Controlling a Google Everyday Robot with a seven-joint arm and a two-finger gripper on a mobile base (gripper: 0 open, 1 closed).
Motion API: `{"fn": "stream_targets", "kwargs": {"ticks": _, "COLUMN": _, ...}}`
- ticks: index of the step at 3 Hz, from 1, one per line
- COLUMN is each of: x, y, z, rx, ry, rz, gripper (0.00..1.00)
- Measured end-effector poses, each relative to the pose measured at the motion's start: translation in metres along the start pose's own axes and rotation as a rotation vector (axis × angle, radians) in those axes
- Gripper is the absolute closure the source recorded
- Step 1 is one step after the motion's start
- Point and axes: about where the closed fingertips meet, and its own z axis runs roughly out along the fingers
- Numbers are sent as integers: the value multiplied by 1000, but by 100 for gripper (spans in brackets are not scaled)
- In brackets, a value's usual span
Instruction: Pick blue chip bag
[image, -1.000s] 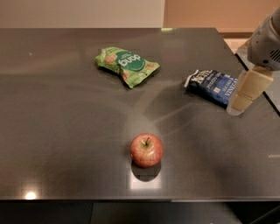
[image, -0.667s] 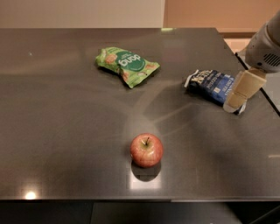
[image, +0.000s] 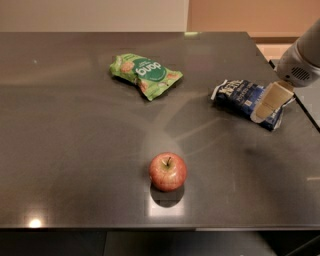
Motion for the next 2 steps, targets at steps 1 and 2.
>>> {"fn": "stream_targets", "kwargs": {"ticks": 1, "x": 1, "y": -9, "z": 20, "rx": -35, "ry": -9, "rz": 26, "gripper": 0}}
{"fn": "stream_targets", "kwargs": {"ticks": 2, "x": -1, "y": -17, "z": 36, "rx": -64, "ry": -15, "rz": 37, "gripper": 0}}
